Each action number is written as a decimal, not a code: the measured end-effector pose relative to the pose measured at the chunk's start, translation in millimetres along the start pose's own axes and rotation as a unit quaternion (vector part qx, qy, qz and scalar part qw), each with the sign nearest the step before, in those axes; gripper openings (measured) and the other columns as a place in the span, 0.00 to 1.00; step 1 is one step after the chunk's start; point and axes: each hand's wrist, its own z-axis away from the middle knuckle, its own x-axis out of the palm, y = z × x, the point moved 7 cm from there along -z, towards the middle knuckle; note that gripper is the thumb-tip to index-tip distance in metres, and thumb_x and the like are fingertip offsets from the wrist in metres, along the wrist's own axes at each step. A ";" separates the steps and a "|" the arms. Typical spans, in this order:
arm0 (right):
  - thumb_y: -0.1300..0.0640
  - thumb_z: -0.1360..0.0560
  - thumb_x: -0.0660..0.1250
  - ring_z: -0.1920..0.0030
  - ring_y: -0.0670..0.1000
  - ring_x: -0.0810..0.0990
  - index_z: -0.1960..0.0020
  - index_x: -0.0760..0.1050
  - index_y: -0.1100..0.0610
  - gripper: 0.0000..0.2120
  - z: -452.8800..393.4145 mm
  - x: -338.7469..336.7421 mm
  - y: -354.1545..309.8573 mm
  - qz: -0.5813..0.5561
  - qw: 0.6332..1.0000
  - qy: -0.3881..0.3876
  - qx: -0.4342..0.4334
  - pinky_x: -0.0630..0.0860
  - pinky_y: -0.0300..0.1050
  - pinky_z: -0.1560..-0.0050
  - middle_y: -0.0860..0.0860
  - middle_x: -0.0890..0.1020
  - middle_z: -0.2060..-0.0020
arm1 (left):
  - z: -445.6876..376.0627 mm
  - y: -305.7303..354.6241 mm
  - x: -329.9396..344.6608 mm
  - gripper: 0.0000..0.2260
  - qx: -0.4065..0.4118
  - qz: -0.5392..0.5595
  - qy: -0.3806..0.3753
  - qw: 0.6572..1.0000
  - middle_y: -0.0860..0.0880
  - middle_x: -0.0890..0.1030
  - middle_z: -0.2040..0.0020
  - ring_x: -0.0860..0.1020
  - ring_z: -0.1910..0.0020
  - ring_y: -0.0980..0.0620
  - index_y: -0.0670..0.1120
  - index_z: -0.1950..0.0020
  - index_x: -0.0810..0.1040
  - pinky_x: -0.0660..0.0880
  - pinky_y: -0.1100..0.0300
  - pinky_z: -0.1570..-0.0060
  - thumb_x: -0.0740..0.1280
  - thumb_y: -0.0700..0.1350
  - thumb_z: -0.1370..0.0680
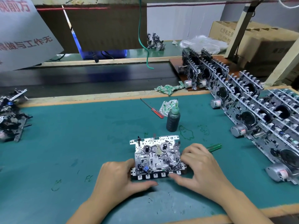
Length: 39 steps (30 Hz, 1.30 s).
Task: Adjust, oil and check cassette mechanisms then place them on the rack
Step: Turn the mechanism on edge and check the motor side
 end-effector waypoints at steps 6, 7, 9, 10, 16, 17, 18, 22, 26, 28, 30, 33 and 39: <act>0.37 0.29 0.59 0.66 0.46 0.67 0.70 0.67 0.56 0.23 -6.5 -4.0 3.6 -0.173 0.979 -0.051 0.097 0.65 0.45 0.61 0.49 0.70 0.73 | -2.2 -3.8 -19.1 0.23 -0.037 0.124 0.041 0.991 0.50 0.65 0.74 0.57 0.75 0.54 0.54 0.64 0.67 0.55 0.70 0.76 0.56 0.74 0.30; 0.36 0.29 0.58 0.68 0.47 0.67 0.71 0.66 0.54 0.24 -8.6 -4.7 5.1 -0.224 0.963 -0.052 0.141 0.65 0.46 0.63 0.51 0.70 0.74 | -3.5 -6.0 -21.9 0.24 -0.049 0.154 0.052 0.985 0.49 0.64 0.75 0.56 0.75 0.56 0.53 0.64 0.67 0.55 0.69 0.75 0.55 0.74 0.29; 0.33 0.31 0.58 0.73 0.47 0.69 0.75 0.70 0.54 0.26 -14.3 -4.5 6.8 -0.323 0.918 -0.042 0.225 0.67 0.44 0.66 0.53 0.72 0.78 | -7.9 -9.7 -26.2 0.27 -0.079 0.210 0.076 0.971 0.49 0.63 0.79 0.58 0.76 0.57 0.48 0.69 0.69 0.57 0.63 0.74 0.57 0.72 0.28; 0.32 0.31 0.58 0.76 0.46 0.68 0.76 0.72 0.53 0.28 -17.6 -2.8 7.4 -0.357 0.897 -0.045 0.256 0.66 0.40 0.69 0.53 0.71 0.80 | -10.3 -11.7 -27.6 0.27 -0.098 0.232 0.091 0.963 0.49 0.62 0.80 0.59 0.76 0.55 0.46 0.73 0.67 0.57 0.61 0.74 0.59 0.69 0.28; 0.32 0.37 0.63 0.78 0.49 0.61 0.80 0.68 0.55 0.28 -27.9 12.9 3.6 -0.433 0.826 -0.078 0.353 0.59 0.34 0.76 0.53 0.64 0.82 | -14.1 -28.1 -19.0 0.29 -0.203 0.295 0.092 0.929 0.51 0.63 0.83 0.61 0.81 0.56 0.44 0.77 0.64 0.59 0.65 0.77 0.57 0.69 0.31; 0.31 0.37 0.62 0.78 0.48 0.61 0.81 0.68 0.55 0.29 -29.9 12.9 2.8 -0.428 0.828 -0.082 0.353 0.59 0.34 0.76 0.52 0.63 0.82 | -14.4 -30.5 -17.5 0.29 -0.208 0.294 0.083 0.929 0.50 0.64 0.84 0.62 0.82 0.56 0.45 0.78 0.65 0.60 0.66 0.77 0.56 0.69 0.31; 0.30 0.37 0.61 0.79 0.48 0.61 0.81 0.67 0.55 0.30 -32.0 12.5 3.3 -0.418 0.834 -0.087 0.349 0.59 0.33 0.76 0.50 0.63 0.83 | -15.2 -32.2 -16.8 0.29 -0.211 0.291 0.072 0.931 0.50 0.65 0.84 0.62 0.82 0.56 0.46 0.78 0.66 0.61 0.67 0.77 0.55 0.70 0.31; 0.23 0.33 0.51 0.78 0.46 0.64 0.74 0.70 0.58 0.38 -32.2 0.9 11.7 -0.231 0.924 -0.095 0.291 0.64 0.41 0.71 0.50 0.65 0.82 | -15.4 -39.2 -24.4 0.34 -0.233 0.140 0.025 0.962 0.48 0.71 0.80 0.69 0.79 0.54 0.44 0.74 0.69 0.67 0.60 0.72 0.47 0.74 0.32; 0.29 0.36 0.60 0.65 0.43 0.72 0.61 0.73 0.44 0.19 -33.3 -9.9 20.8 -0.224 0.947 -0.045 0.225 0.70 0.43 0.63 0.42 0.74 0.67 | -21.1 -40.4 -50.3 0.22 -0.174 0.078 0.117 0.975 0.58 0.77 0.63 0.74 0.60 0.59 0.55 0.63 0.71 0.66 0.62 0.65 0.51 0.71 0.31; 0.39 0.35 0.72 0.51 0.40 0.75 0.49 0.73 0.40 0.17 -34.8 4.0 15.6 -0.330 0.917 -0.108 0.198 0.72 0.38 0.53 0.37 0.77 0.56 | -31.3 -29.4 -49.6 0.14 -0.096 0.189 0.092 0.973 0.63 0.77 0.51 0.74 0.48 0.60 0.60 0.53 0.74 0.68 0.68 0.53 0.56 0.65 0.28; 0.51 0.32 0.76 0.46 0.40 0.75 0.47 0.74 0.41 0.17 -35.7 14.6 11.3 -0.372 0.901 -0.129 0.180 0.70 0.34 0.47 0.35 0.78 0.51 | -40.1 -13.3 -43.2 0.12 -0.029 0.229 0.049 0.972 0.64 0.76 0.45 0.71 0.40 0.61 0.62 0.46 0.76 0.64 0.71 0.43 0.58 0.61 0.26; 0.58 0.33 0.77 0.51 0.41 0.78 0.51 0.76 0.44 0.16 -38.3 18.6 12.3 -0.408 0.887 -0.095 0.196 0.70 0.34 0.48 0.38 0.80 0.55 | -49.7 5.8 -30.0 0.12 0.017 0.229 -0.008 0.973 0.65 0.74 0.40 0.69 0.36 0.63 0.65 0.43 0.76 0.61 0.71 0.38 0.60 0.59 0.25; 0.60 0.34 0.77 0.52 0.45 0.81 0.52 0.79 0.46 0.15 -39.3 20.8 12.9 -0.432 0.873 -0.082 0.210 0.74 0.39 0.46 0.45 0.83 0.56 | -52.6 4.0 -18.8 0.11 -0.007 0.246 0.005 0.969 0.67 0.79 0.45 0.70 0.37 0.64 0.65 0.49 0.81 0.64 0.67 0.37 0.63 0.51 0.24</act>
